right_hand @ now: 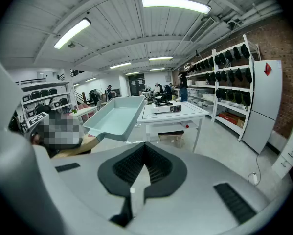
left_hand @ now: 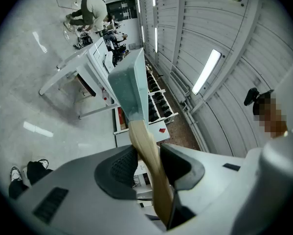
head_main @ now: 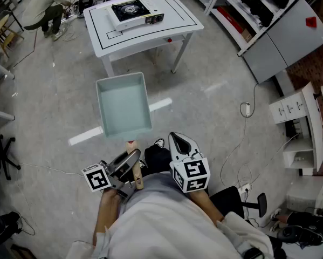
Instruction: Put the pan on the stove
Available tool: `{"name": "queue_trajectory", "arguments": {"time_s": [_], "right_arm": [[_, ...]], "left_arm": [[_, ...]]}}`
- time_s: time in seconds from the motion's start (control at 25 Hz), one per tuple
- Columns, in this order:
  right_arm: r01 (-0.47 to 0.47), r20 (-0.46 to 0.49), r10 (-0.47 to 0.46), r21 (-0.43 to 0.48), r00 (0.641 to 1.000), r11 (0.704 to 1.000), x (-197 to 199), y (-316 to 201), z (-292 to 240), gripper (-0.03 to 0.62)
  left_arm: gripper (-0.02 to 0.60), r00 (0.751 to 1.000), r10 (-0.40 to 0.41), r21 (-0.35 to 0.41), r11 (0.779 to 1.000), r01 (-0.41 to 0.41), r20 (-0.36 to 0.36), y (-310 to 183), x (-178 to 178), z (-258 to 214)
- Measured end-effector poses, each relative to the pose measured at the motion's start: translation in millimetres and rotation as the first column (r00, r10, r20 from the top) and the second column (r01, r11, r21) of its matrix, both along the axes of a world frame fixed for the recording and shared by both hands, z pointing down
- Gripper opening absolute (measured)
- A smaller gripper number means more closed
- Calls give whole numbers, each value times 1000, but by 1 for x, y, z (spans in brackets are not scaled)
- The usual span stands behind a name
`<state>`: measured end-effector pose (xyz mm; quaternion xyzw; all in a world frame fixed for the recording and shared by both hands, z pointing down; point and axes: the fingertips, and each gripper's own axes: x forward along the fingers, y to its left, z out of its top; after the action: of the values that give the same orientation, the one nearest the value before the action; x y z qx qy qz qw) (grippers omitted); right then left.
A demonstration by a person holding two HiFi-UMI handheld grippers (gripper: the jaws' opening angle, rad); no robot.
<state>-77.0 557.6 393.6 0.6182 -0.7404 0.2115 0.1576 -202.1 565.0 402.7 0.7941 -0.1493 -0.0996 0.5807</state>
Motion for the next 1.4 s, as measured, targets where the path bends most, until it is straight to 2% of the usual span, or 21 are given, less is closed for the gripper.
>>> {"name": "queue_trajectory", "arguments": {"time_s": [0.32,0.6,0.8,1.04,1.4], "right_arm": [[-46,40,45,23,998,999,21,-37,8,9],[-36,35,36,7,999,999,47,-98,16,9],[-20,36,20,-5,999,1000,70,-144,18,9],[3,34,-2,-2,999,1000,102,-199,16,9],[63,43,-62,-19,997,998,144,-259,22,9]], "left_arm": [[146,999,-11,-18,1000,10,-30,-33,12,3],[152,999,-37,-15,999,37,-26,-95,30,-8],[150,1000,-31,9,999,31,3,-144,54,-14],[150,999,-37,-5,999,37,-33,-194,90,-20],[150,998,-56,20,998,56,-28,-255,135,-27]]}}
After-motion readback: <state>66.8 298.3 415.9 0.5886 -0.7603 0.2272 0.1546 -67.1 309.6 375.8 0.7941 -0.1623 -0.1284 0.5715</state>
